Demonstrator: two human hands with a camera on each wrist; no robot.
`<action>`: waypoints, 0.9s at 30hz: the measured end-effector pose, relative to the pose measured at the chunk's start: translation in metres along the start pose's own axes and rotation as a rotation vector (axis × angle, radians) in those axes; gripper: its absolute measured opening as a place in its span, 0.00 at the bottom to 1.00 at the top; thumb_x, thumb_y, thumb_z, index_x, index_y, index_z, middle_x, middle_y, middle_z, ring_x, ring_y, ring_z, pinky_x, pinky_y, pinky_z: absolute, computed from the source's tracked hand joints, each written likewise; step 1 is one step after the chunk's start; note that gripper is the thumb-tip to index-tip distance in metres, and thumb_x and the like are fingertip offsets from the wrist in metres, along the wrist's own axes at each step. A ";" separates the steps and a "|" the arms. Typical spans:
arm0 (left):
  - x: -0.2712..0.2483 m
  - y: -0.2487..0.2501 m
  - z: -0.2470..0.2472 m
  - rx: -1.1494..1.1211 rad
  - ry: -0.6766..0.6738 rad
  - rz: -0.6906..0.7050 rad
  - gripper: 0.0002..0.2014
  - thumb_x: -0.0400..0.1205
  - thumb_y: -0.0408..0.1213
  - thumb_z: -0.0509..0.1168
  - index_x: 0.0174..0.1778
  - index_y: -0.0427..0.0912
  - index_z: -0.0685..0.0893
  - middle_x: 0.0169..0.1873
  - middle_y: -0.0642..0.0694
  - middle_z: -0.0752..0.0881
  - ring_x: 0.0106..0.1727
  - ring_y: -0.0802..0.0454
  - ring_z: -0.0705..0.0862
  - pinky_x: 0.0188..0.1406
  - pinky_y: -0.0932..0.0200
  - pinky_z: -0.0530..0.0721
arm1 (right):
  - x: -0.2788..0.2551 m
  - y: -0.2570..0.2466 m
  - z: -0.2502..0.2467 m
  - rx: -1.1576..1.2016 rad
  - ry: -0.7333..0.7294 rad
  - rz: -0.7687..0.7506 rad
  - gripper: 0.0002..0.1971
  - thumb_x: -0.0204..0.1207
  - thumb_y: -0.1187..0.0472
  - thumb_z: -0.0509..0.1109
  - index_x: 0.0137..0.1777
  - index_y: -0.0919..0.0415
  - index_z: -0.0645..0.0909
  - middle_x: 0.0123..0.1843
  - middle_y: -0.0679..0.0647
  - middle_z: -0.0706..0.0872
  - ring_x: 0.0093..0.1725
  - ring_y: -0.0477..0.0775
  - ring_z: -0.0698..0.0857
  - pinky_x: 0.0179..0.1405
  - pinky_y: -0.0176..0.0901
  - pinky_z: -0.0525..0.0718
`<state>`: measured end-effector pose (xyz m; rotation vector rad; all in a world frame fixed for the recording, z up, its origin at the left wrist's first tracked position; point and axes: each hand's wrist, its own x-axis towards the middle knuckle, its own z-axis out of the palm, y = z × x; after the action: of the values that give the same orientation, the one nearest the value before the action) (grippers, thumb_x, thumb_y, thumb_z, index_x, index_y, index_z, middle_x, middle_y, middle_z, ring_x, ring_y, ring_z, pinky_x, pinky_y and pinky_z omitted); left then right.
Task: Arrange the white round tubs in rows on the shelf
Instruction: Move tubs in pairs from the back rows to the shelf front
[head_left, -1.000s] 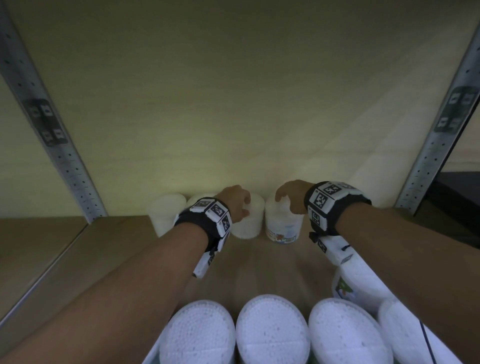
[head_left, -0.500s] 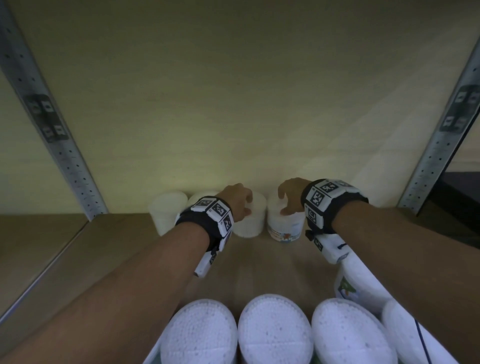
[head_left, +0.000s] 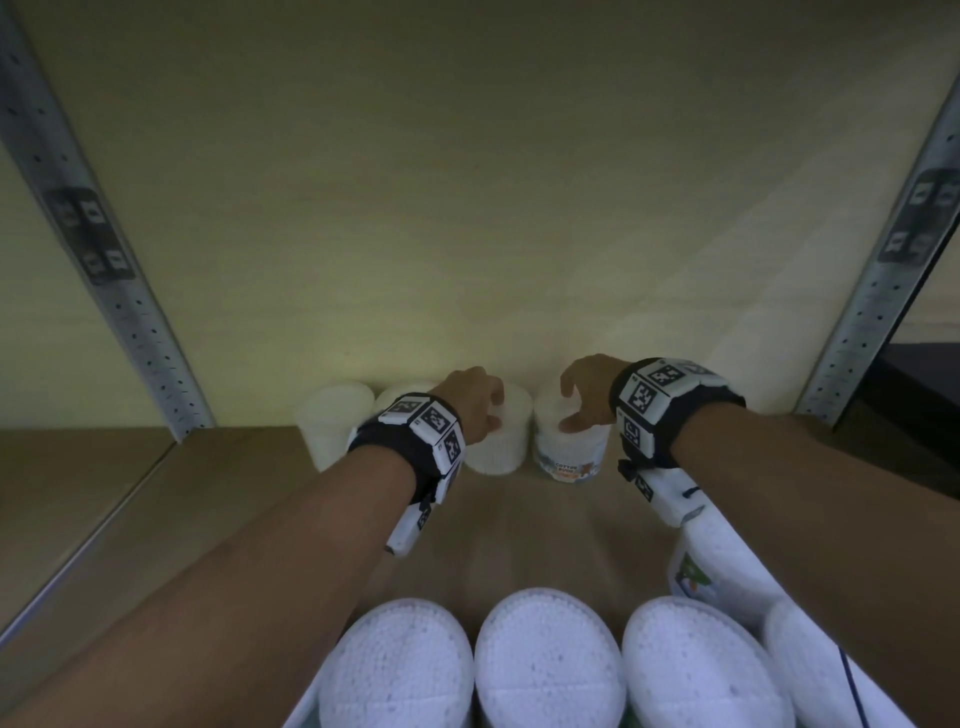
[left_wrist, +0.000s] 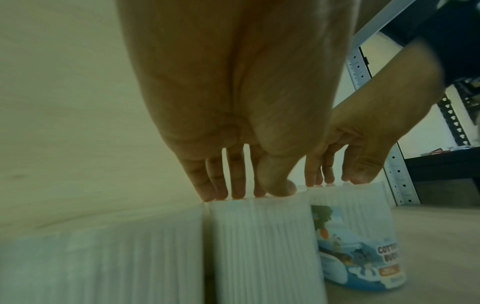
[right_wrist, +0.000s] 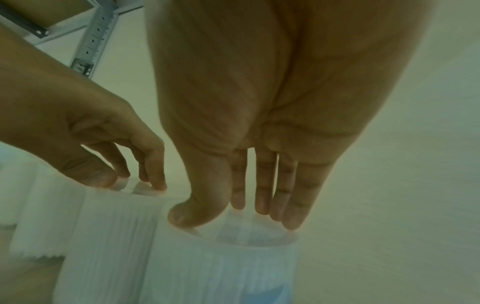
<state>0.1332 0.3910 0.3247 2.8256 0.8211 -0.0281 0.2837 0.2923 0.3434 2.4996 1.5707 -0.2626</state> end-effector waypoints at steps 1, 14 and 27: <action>0.000 0.000 0.000 0.002 -0.003 0.002 0.19 0.83 0.40 0.65 0.70 0.40 0.76 0.68 0.38 0.74 0.69 0.40 0.76 0.67 0.49 0.75 | 0.000 0.001 -0.001 0.004 0.003 -0.005 0.31 0.78 0.46 0.69 0.75 0.65 0.72 0.74 0.60 0.75 0.72 0.61 0.76 0.71 0.48 0.74; -0.001 0.000 -0.004 0.000 -0.031 0.021 0.19 0.83 0.39 0.65 0.70 0.40 0.76 0.69 0.39 0.73 0.69 0.41 0.75 0.67 0.52 0.73 | 0.004 0.007 0.002 -0.036 0.004 -0.058 0.31 0.74 0.51 0.74 0.76 0.60 0.72 0.75 0.57 0.75 0.73 0.59 0.76 0.73 0.50 0.76; -0.004 -0.004 -0.017 -0.078 0.011 0.124 0.18 0.81 0.26 0.62 0.67 0.41 0.80 0.69 0.40 0.75 0.70 0.44 0.75 0.62 0.60 0.73 | 0.004 0.010 0.006 -0.019 0.052 -0.071 0.31 0.74 0.49 0.74 0.74 0.60 0.73 0.75 0.56 0.75 0.72 0.59 0.77 0.71 0.46 0.75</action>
<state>0.1276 0.3953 0.3406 2.7988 0.6328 0.0373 0.2942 0.2901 0.3374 2.4585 1.6761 -0.1920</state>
